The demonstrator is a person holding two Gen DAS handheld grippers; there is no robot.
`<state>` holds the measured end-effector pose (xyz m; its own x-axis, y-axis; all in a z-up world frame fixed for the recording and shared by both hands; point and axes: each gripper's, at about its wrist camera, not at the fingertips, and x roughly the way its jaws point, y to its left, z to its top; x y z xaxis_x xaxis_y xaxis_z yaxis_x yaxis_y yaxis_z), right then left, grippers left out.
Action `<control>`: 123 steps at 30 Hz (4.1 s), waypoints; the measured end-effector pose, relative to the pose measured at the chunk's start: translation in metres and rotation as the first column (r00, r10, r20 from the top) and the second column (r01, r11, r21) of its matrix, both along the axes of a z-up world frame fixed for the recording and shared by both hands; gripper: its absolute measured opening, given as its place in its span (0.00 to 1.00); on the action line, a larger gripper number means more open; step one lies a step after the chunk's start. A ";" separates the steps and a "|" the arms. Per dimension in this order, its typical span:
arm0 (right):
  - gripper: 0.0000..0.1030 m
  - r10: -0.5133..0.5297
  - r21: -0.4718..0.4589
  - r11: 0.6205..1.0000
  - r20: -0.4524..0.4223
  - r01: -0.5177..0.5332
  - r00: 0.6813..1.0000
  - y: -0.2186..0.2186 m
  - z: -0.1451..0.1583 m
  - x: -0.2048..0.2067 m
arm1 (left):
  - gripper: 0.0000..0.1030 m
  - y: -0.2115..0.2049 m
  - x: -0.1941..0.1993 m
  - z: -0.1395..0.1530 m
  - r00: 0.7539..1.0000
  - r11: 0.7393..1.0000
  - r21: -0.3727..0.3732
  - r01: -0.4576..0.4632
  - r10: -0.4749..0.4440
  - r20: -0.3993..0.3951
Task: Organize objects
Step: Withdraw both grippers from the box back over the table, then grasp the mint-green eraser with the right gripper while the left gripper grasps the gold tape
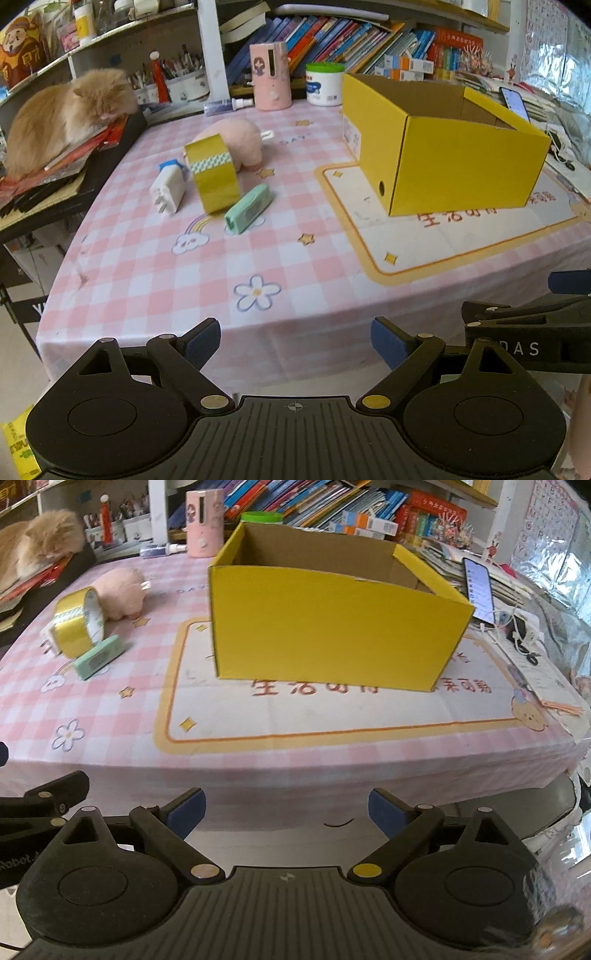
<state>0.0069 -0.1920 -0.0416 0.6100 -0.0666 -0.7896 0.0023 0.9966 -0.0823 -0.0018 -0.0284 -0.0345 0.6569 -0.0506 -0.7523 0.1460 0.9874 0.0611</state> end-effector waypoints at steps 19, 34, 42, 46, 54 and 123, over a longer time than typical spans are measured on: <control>0.93 0.104 0.017 0.994 -0.011 -0.104 0.995 0.052 -0.001 -0.005 | 0.88 0.052 -0.016 0.003 0.994 0.994 0.006 -0.107 0.107 0.002; 0.88 0.202 0.045 0.978 0.060 -0.204 0.978 0.085 0.016 0.003 | 0.88 0.082 -0.017 0.016 0.979 0.981 -0.036 -0.191 0.193 0.067; 0.73 0.254 0.099 0.961 0.067 -0.260 0.965 0.094 0.018 0.026 | 0.88 0.087 0.004 0.022 0.973 0.978 -0.030 -0.208 0.210 0.100; 0.73 0.278 0.102 0.953 0.085 -0.286 0.957 0.099 0.022 0.041 | 0.88 0.093 0.021 0.021 0.966 0.970 -0.053 -0.238 0.242 0.094; 0.71 0.313 0.111 0.939 0.110 -0.325 0.943 0.105 0.026 0.085 | 0.88 0.099 0.055 0.018 0.952 0.955 -0.064 -0.291 0.296 0.084; 0.65 0.686 0.002 0.725 0.097 -0.689 0.721 0.113 -0.001 0.162 | 0.39 0.076 0.166 0.018 0.977 0.959 -0.195 -0.203 0.211 0.020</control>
